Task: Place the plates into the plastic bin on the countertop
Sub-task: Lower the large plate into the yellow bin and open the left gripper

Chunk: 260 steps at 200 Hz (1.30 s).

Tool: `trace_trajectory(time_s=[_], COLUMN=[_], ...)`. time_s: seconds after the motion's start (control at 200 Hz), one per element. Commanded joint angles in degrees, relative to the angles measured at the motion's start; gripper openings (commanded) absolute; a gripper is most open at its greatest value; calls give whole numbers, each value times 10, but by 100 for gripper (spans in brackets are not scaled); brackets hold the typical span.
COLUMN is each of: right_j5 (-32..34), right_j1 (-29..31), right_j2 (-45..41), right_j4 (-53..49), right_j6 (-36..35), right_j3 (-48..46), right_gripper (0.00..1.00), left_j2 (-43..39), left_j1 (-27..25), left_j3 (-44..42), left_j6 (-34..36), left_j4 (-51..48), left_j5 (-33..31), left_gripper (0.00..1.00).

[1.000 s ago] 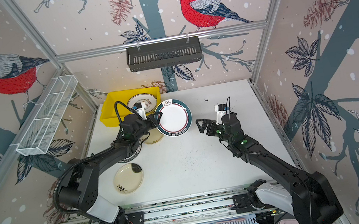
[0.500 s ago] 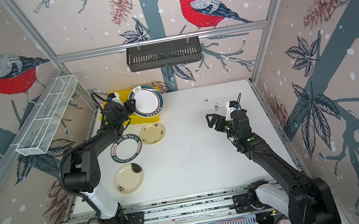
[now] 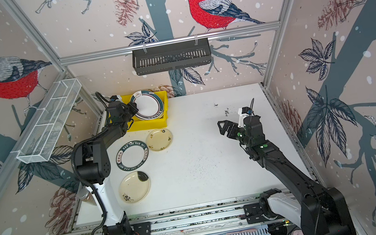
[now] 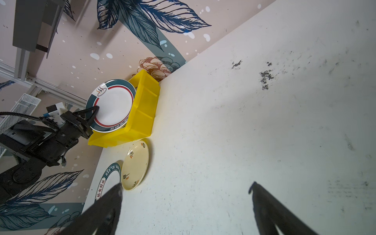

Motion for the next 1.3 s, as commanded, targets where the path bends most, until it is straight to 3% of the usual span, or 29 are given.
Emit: trace_trajectory(time_s=[0.0, 0.515, 0.57, 0.605, 0.675, 0.69, 0.71, 0.946, 1.296], right_j5=[-2, -7, -5, -3, -2, -2, -3, -9, -19], right_j1=[-1, -1, -1, -1, -1, -1, -2, -1, 0], right_j2=[4, 34, 31, 29, 28, 28, 28, 32, 39], right_j4=[7, 7, 5, 6, 6, 6, 6, 13, 20], right_j6=[-5, -2, -2, -2, -2, -2, -2, 0, 8], right_j3=[1, 19, 19, 18, 17, 17, 17, 16, 11], right_gripper=[99, 97, 97, 97, 96, 96, 96, 96, 96], left_j2=[17, 102, 104, 104, 101, 99, 97, 47, 15], left_j1=[1, 3, 3, 3, 2, 3, 2, -1, -6], left_j3=[19, 119, 119, 117, 114, 113, 112, 65, 70], left_j6=[13, 19, 18, 17, 22, 25, 29, 59, 111], left_j4=[-6, -54, -51, -47, -47, -46, -46, -20, -77], left_j5=[2, 25, 31, 36, 37, 37, 37, 17, -17], left_gripper=[0, 1, 16, 30, 66, 90, 97, 97, 97])
